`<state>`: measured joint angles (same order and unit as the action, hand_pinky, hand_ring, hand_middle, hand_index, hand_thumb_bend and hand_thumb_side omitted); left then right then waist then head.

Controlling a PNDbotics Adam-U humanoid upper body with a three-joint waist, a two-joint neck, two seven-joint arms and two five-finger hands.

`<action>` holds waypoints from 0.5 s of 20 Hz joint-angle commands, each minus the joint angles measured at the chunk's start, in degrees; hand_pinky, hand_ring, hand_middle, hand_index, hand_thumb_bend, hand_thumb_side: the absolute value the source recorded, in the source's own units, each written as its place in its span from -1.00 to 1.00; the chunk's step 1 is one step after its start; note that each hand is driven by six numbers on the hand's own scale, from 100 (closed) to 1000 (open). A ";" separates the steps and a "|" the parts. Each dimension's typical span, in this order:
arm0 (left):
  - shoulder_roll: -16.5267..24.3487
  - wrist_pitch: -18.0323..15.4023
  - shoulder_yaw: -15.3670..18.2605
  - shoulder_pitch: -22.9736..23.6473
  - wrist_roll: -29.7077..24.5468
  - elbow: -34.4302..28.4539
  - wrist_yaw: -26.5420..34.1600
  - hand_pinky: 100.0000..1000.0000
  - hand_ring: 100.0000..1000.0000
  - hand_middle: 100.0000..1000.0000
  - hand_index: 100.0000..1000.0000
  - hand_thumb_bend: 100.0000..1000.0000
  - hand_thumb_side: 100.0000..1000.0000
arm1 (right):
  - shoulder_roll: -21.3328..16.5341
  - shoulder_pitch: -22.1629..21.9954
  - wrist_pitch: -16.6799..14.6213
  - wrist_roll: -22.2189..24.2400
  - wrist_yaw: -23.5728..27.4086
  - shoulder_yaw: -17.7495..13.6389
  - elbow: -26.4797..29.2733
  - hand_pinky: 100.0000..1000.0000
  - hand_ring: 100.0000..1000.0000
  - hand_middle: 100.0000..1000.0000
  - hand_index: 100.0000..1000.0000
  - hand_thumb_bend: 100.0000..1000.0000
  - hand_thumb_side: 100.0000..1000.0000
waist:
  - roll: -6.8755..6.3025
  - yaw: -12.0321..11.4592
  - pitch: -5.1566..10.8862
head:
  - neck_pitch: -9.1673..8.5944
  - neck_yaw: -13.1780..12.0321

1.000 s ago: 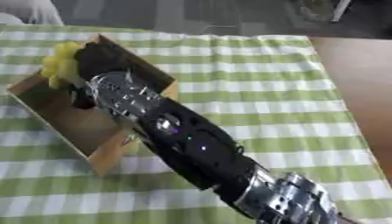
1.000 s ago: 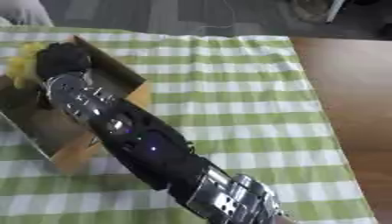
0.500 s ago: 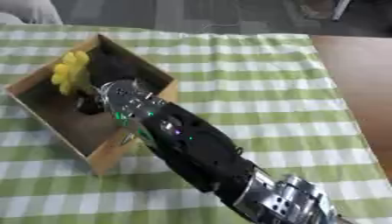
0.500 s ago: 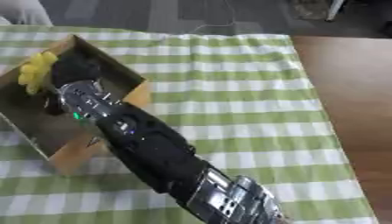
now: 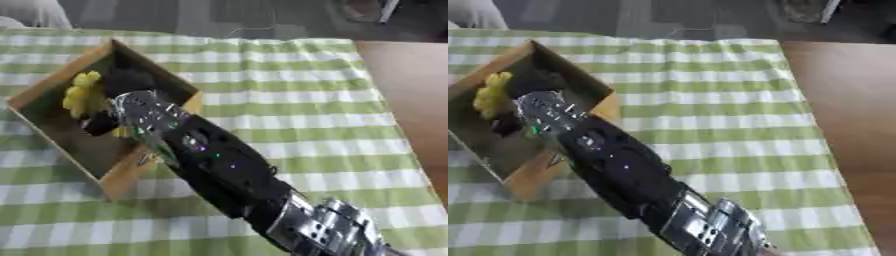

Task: Pick up objects on the table and place them in the box.

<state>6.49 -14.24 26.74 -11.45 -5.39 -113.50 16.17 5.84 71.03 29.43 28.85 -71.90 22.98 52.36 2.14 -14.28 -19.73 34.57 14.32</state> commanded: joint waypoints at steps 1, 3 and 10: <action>0.74 0.02 0.20 -0.05 -0.06 -1.09 0.27 0.36 0.21 0.12 0.36 -1.00 0.78 | 0.06 1.68 0.31 1.39 -0.23 -0.44 1.81 0.76 1.00 0.62 0.93 0.19 0.15 | -0.53 -0.08 1.41 | -0.55 0.26; 0.76 0.02 0.21 0.00 -0.03 -1.09 0.29 0.36 0.21 0.12 0.36 -1.00 0.78 | -0.02 1.84 0.53 2.07 -0.62 -0.48 2.20 0.78 1.00 0.65 0.97 0.34 0.11 | -0.57 -0.04 1.48 | -0.55 0.26; 0.89 0.04 0.28 0.22 0.10 -1.09 0.32 0.36 0.21 0.12 0.36 -1.00 0.78 | -0.98 2.56 1.04 3.44 -1.11 -0.59 4.83 0.78 1.00 0.65 0.99 0.33 0.13 | -0.74 0.22 1.94 | -0.32 0.01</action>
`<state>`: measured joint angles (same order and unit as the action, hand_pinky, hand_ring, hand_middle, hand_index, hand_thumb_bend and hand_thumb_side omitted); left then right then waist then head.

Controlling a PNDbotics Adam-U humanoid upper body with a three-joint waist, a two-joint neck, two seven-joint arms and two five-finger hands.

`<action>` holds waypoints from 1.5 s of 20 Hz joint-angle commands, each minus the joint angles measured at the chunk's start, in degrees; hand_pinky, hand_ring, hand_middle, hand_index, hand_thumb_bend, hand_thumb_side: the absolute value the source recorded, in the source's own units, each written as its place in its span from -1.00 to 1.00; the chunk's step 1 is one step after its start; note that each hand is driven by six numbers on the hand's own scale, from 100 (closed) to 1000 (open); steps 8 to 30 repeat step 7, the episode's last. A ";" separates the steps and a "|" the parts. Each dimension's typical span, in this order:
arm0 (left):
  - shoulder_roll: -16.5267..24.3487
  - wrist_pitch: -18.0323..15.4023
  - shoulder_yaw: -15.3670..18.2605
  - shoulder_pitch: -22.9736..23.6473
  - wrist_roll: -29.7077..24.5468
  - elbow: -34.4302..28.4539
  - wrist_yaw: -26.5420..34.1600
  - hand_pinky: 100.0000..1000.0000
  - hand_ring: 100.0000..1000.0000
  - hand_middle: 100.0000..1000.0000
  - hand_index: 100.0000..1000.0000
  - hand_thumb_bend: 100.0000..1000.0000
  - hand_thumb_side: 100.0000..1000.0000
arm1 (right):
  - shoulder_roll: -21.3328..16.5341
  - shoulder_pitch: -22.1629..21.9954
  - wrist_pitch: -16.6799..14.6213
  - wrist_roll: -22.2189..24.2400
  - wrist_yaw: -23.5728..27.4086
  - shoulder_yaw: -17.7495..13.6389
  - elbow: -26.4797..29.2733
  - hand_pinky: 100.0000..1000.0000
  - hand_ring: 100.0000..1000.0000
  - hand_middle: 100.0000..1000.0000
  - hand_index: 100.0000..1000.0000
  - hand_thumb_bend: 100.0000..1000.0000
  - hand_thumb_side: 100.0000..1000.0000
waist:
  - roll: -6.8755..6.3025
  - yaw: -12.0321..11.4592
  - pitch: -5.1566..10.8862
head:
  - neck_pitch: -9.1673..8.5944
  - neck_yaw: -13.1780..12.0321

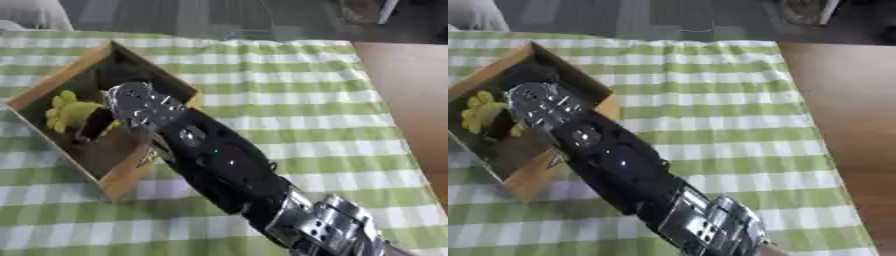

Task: Pick up objects on the table and place them in the box.

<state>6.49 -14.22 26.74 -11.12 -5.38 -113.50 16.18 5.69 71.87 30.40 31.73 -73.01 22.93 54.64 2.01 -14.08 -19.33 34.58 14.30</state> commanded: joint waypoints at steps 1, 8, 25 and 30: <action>0.92 0.01 0.31 -0.03 0.14 -1.09 0.32 0.36 0.21 0.12 0.36 -1.00 0.78 | -1.28 1.88 0.11 0.72 0.52 -0.54 3.74 0.78 1.00 0.64 0.99 0.30 0.16 | -0.66 0.09 1.67 | -0.18 -0.09; 1.25 0.05 0.57 0.37 0.59 -1.09 0.18 0.36 0.21 0.12 0.36 -1.00 0.78 | -6.12 2.68 1.55 1.86 3.83 0.13 13.74 0.75 0.92 0.53 0.94 -0.28 0.52 | -0.84 1.14 2.49 | 0.72 -1.32; 1.25 0.05 0.57 0.37 0.59 -1.09 0.18 0.36 0.21 0.12 0.36 -1.00 0.78 | -6.12 2.68 1.55 1.86 3.83 0.13 13.74 0.75 0.92 0.53 0.94 -0.28 0.52 | -0.84 1.14 2.49 | 0.72 -1.32; 1.25 0.05 0.57 0.37 0.59 -1.09 0.18 0.36 0.21 0.12 0.36 -1.00 0.78 | -6.12 2.68 1.55 1.86 3.83 0.13 13.74 0.75 0.92 0.53 0.94 -0.28 0.52 | -0.84 1.14 2.49 | 0.72 -1.32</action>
